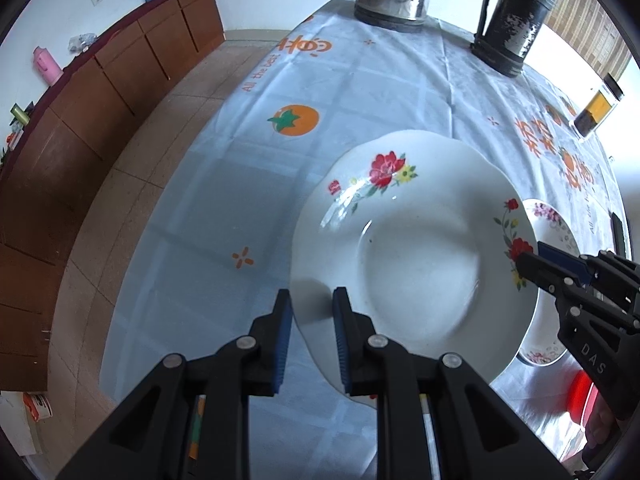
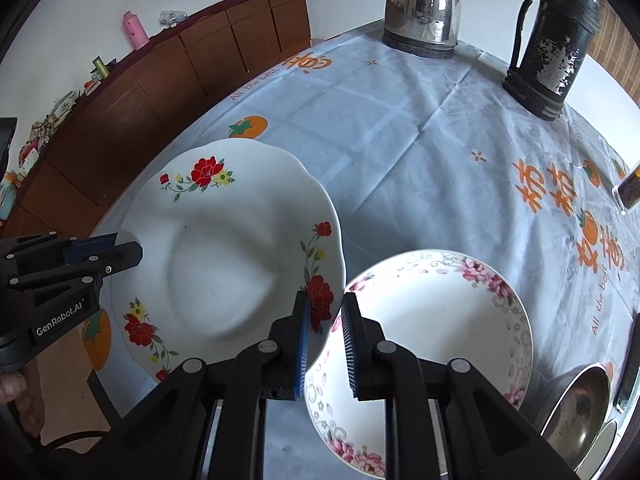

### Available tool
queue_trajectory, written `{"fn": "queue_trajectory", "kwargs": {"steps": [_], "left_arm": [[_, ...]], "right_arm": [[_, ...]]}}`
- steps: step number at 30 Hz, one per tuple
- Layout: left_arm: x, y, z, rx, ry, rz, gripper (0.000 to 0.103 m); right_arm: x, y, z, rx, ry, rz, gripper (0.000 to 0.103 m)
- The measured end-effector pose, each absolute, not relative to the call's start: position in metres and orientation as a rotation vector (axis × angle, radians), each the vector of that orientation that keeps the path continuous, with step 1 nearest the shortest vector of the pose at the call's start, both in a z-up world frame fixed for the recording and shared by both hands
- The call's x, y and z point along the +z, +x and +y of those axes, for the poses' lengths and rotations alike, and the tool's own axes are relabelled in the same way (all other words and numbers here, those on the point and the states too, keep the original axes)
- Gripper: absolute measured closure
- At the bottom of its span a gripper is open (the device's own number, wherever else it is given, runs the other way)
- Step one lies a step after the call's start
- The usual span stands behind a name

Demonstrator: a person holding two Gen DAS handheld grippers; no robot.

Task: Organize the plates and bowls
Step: 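Lift the red-flower plate with both grippers and carry it over the plate stack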

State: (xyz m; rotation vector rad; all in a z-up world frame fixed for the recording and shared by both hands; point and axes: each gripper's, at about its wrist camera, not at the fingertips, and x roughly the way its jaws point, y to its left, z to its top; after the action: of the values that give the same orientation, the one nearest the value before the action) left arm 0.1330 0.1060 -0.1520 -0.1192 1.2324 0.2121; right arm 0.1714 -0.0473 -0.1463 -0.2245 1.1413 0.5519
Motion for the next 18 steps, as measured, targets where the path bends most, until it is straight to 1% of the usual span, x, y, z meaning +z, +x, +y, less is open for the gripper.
{"fn": "queue_trajectory", "kwargs": {"steps": [18], "left_arm": [[-0.145, 0.137, 0.060, 0.126, -0.053, 1.225, 0.085]], "right_arm": [[-0.140, 0.161, -0.096, 0.461, -0.166, 1.130, 0.086]]}}
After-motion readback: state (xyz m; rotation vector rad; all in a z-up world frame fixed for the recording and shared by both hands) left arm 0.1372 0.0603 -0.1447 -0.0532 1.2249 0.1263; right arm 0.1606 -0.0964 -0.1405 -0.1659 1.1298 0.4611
